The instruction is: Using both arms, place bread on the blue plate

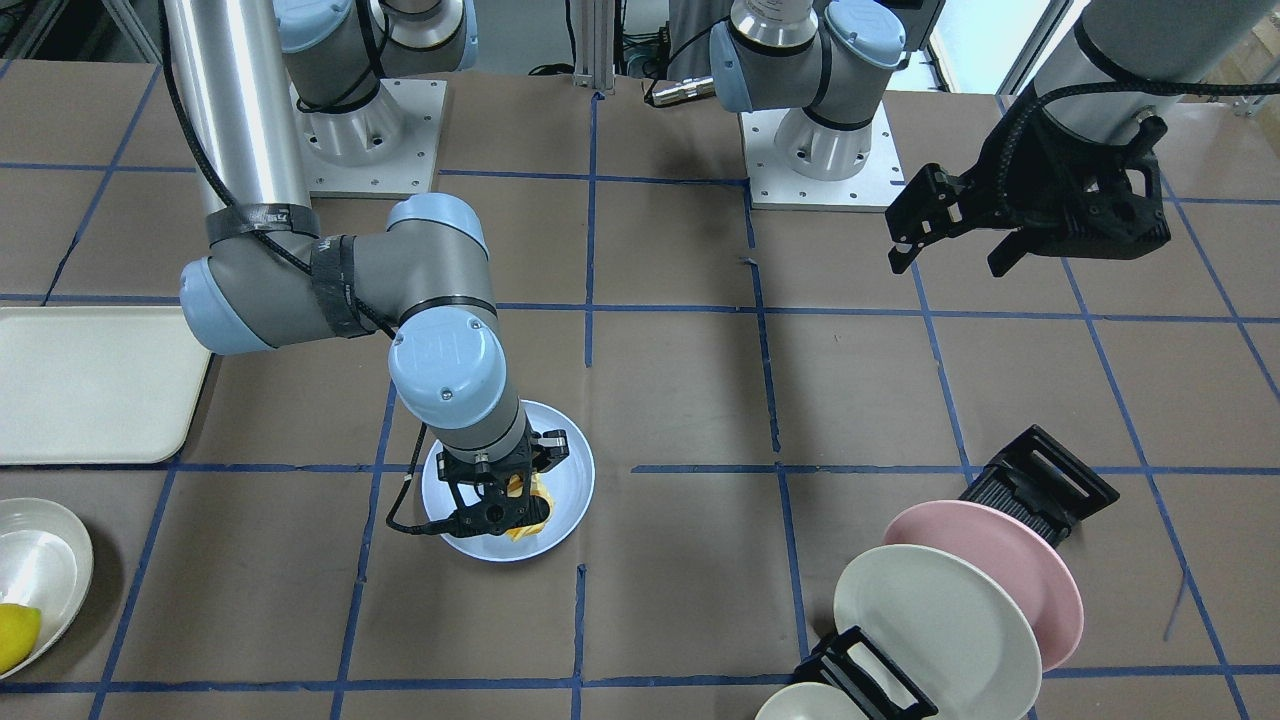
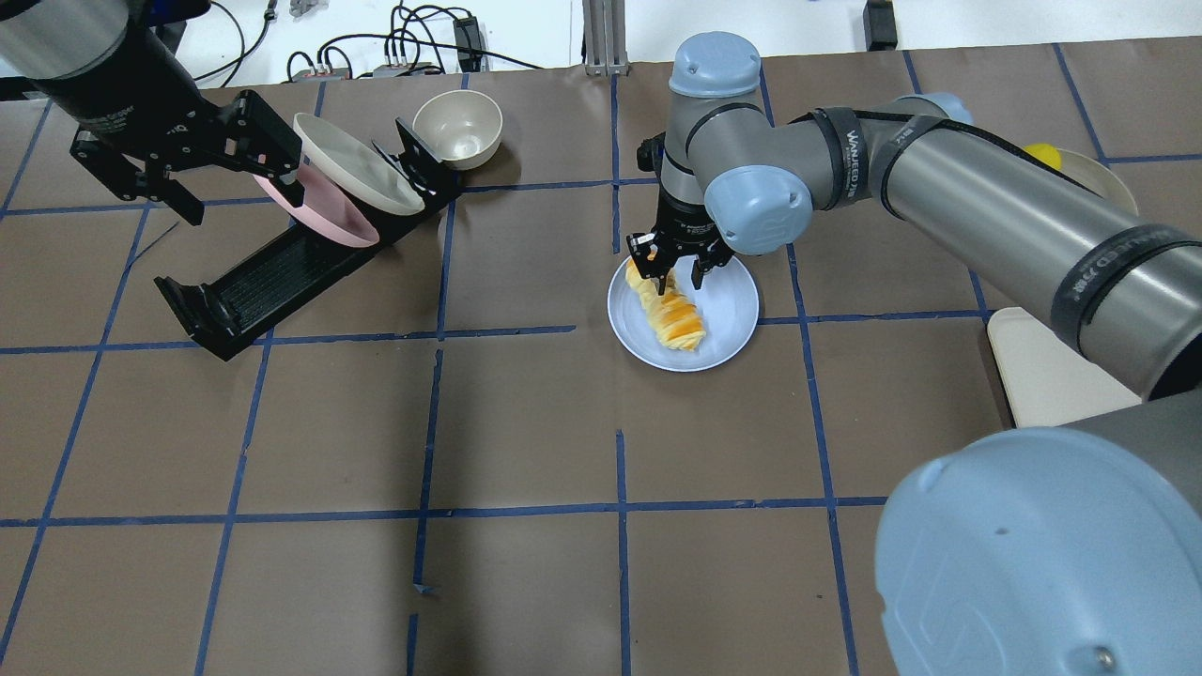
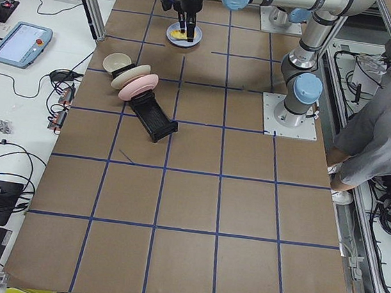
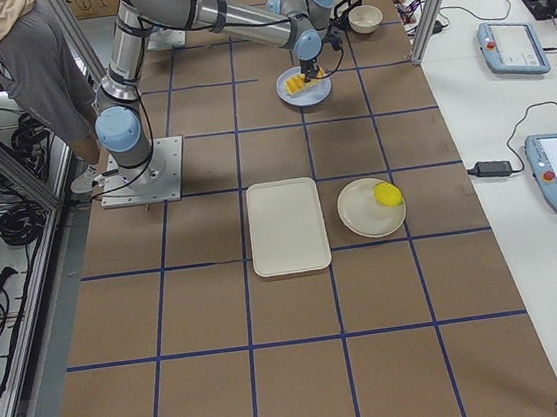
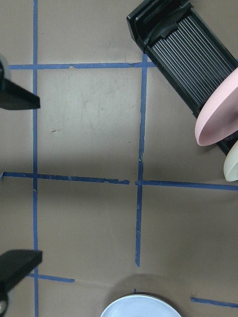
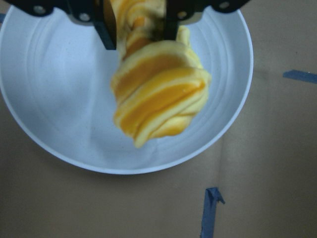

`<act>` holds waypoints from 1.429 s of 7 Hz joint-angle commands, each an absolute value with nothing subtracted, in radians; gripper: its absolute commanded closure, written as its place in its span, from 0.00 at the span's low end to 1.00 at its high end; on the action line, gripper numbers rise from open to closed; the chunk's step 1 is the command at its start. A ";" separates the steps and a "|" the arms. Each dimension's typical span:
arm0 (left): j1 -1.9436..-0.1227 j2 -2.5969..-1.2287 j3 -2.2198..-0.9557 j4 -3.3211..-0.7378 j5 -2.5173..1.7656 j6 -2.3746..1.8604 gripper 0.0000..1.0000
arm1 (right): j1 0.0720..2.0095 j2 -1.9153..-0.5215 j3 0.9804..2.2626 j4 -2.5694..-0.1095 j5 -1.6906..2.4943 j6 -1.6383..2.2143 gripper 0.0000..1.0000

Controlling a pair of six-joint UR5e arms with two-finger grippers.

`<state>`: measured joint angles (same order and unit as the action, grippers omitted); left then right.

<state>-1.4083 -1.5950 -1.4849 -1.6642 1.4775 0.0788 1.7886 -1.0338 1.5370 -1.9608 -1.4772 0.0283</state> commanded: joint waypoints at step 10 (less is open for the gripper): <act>-1.413 -1.586 -1.517 -1.664 1.451 0.029 0.00 | 1.554 -1.315 1.287 -1.523 -1.539 -0.130 0.00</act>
